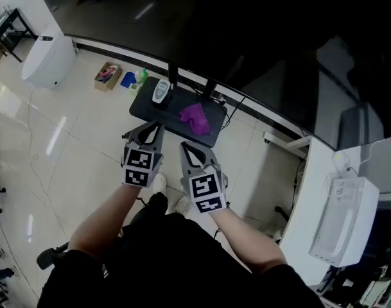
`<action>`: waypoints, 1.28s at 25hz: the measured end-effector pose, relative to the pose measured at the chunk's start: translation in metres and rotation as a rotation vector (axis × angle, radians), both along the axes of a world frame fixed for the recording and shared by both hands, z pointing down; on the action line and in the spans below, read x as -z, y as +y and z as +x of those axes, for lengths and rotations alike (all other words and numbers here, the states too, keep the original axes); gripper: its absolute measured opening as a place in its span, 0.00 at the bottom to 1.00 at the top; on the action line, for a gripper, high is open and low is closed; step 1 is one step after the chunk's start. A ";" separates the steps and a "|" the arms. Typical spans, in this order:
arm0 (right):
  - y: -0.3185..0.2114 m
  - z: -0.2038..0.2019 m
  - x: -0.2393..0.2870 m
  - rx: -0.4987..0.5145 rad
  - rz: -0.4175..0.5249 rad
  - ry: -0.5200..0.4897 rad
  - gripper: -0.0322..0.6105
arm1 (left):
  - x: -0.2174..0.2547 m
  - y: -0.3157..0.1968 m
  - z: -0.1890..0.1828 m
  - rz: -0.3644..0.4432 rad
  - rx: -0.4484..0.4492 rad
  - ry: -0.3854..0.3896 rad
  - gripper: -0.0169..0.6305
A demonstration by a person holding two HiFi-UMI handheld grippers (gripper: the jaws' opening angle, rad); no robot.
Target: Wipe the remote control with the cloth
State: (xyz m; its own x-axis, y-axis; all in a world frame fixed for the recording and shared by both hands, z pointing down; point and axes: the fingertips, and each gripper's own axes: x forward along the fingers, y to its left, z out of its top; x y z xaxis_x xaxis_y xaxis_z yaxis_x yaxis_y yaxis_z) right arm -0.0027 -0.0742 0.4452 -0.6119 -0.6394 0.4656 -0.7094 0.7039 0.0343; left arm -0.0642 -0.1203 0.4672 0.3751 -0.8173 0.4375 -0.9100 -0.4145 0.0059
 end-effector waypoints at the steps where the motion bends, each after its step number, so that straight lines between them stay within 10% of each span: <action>1: -0.008 -0.002 -0.005 -0.006 -0.004 0.005 0.09 | -0.008 -0.012 -0.005 -0.008 0.009 -0.004 0.08; 11: -0.078 -0.024 -0.073 -0.068 -0.077 0.039 0.09 | -0.137 -0.142 -0.049 -0.190 0.074 -0.064 0.41; 20: -0.107 -0.020 -0.126 -0.135 -0.158 0.058 0.09 | -0.238 -0.204 -0.061 -0.312 0.089 -0.061 0.45; 32: -0.114 -0.021 -0.156 -0.145 -0.195 0.054 0.09 | -0.242 -0.215 -0.059 -0.287 0.071 -0.023 0.38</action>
